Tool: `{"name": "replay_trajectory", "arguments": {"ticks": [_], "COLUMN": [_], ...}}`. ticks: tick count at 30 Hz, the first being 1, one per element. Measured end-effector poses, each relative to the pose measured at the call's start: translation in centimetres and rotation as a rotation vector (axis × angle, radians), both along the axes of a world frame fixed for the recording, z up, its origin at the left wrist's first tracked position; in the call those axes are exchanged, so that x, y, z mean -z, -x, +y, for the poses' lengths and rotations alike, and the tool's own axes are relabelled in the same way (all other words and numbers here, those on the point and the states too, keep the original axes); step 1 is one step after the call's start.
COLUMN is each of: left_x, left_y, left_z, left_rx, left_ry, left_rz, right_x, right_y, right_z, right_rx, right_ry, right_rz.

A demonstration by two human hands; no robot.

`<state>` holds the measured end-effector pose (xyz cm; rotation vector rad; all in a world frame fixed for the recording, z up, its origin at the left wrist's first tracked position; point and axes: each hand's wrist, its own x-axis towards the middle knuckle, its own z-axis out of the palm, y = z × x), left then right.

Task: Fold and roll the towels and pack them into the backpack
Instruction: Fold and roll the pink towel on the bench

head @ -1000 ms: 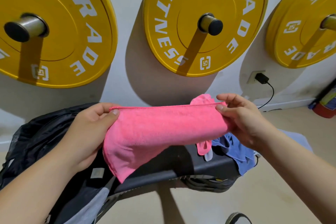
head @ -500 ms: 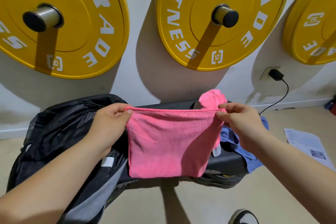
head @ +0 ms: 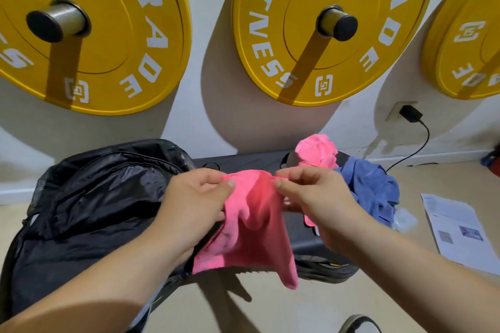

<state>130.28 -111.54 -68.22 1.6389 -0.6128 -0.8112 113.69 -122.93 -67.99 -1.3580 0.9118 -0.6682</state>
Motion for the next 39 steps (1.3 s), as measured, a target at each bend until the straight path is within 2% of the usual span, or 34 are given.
{"name": "replay_trajectory", "arguments": {"ticks": [5,11,16,20,23,25,29,31,34,36,39], "left_x": [0.2,0.7,1.0,1.2,1.2,1.0,0.4,-0.2,-1.6,-2.2,-2.0], "left_y": [2.6,2.7,2.6,2.5,2.1,1.5,0.5,0.0,-0.4,-0.7,-1.4], "left_z": [-0.1,-0.1,0.0,0.0,0.0,0.0,0.0,0.2,0.9,1.1,0.9], "left_rx": [0.099,0.155,0.189,0.225,0.188,0.172,0.265,0.327,0.464,0.483,0.382], "left_ry": [0.056,0.029,0.019,0.061,0.076,0.063,0.073,0.104,0.202,0.282,0.285], "left_rz": [-0.105,-0.226,-0.264,-0.199,-0.230,-0.250,-0.310,-0.290,-0.107,0.018,-0.025], "right_x": [0.5,0.6,0.7,0.2,-0.5,-1.0,-0.2,0.3,1.0,1.0,0.4], "right_y": [-1.5,-1.7,-1.6,-1.7,-1.5,-1.3,-0.8,-0.2,0.9,1.3,1.3], "right_z": [1.9,1.6,2.0,1.8,1.4,1.4,-0.1,-1.1,-2.1,-2.1,-1.9], "right_rx": [-0.103,-0.031,-0.067,-0.049,-0.057,-0.130,-0.094,-0.145,-0.402,-0.519,-0.512], "right_ry": [0.039,-0.018,-0.057,-0.182,-0.252,-0.203,0.177,0.101,-0.108,-0.181,-0.191], "right_rz": [0.032,0.025,-0.006,-0.067,-0.078,-0.047,0.249,0.296,0.146,-0.004,-0.133]}}
